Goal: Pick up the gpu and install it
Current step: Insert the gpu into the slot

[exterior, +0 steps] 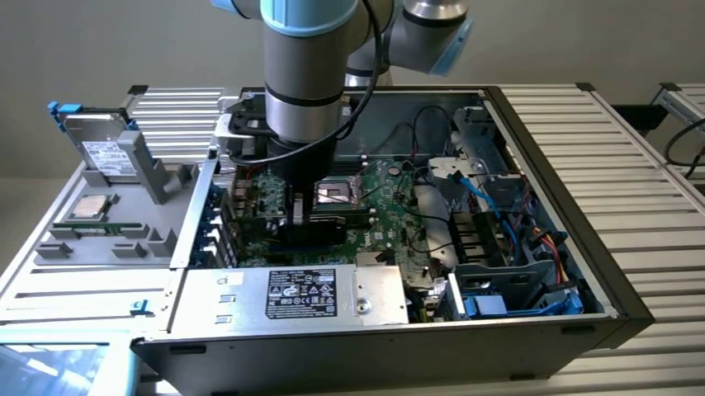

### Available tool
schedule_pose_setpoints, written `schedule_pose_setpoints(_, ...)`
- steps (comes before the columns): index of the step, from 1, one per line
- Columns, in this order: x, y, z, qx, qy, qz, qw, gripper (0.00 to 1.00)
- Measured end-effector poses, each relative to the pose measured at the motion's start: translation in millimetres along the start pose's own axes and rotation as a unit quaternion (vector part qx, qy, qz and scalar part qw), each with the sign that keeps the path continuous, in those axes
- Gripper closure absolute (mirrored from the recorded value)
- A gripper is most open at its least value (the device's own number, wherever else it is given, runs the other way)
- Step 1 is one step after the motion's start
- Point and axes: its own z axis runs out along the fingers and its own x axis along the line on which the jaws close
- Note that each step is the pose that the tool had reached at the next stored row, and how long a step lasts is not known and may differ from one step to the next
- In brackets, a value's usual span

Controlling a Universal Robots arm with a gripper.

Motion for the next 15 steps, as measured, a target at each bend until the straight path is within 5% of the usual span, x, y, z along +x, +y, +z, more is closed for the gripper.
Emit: schedule_pose_setpoints(15, -0.9, -0.2, -1.2, 0.0, -0.0015, -0.001, 1.0, 0.72)
